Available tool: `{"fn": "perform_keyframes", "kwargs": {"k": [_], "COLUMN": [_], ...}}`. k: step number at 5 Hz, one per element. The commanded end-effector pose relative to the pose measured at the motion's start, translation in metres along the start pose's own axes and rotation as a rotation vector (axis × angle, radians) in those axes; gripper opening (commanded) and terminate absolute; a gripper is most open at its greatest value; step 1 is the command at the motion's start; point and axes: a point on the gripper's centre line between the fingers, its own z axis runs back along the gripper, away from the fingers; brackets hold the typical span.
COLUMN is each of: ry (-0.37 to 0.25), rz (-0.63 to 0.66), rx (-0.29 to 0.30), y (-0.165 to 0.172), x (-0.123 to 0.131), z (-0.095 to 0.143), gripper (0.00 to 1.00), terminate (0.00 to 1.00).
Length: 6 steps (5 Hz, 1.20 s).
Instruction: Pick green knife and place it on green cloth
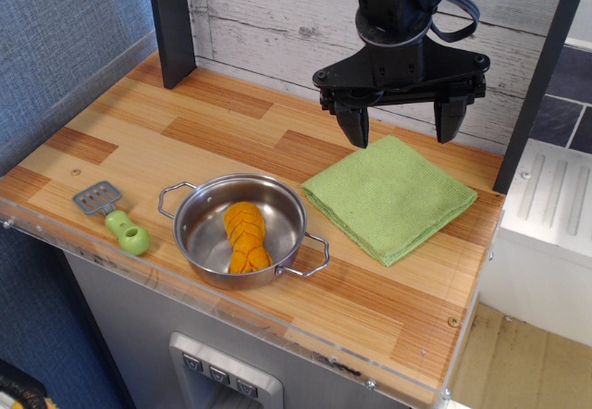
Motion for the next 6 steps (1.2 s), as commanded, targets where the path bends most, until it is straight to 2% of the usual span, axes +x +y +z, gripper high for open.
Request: {"fn": "perform_keyframes", "kwargs": {"k": [1, 2, 4, 6], "ry": [0.000, -0.030, -0.078, -0.124], "rz": [0.000, 0.054, 0.173, 0.404], "rx": [0.000, 0.046, 0.101, 0.214], "y": [0.000, 0.018, 0.056, 0.125], "x": [0.000, 0.006, 0.009, 0.005], "z": [0.000, 0.007, 0.018, 0.038], "gripper": [1.00, 1.00, 1.00, 1.00], "terminate": [0.00, 0.00, 0.00, 0.00]}}
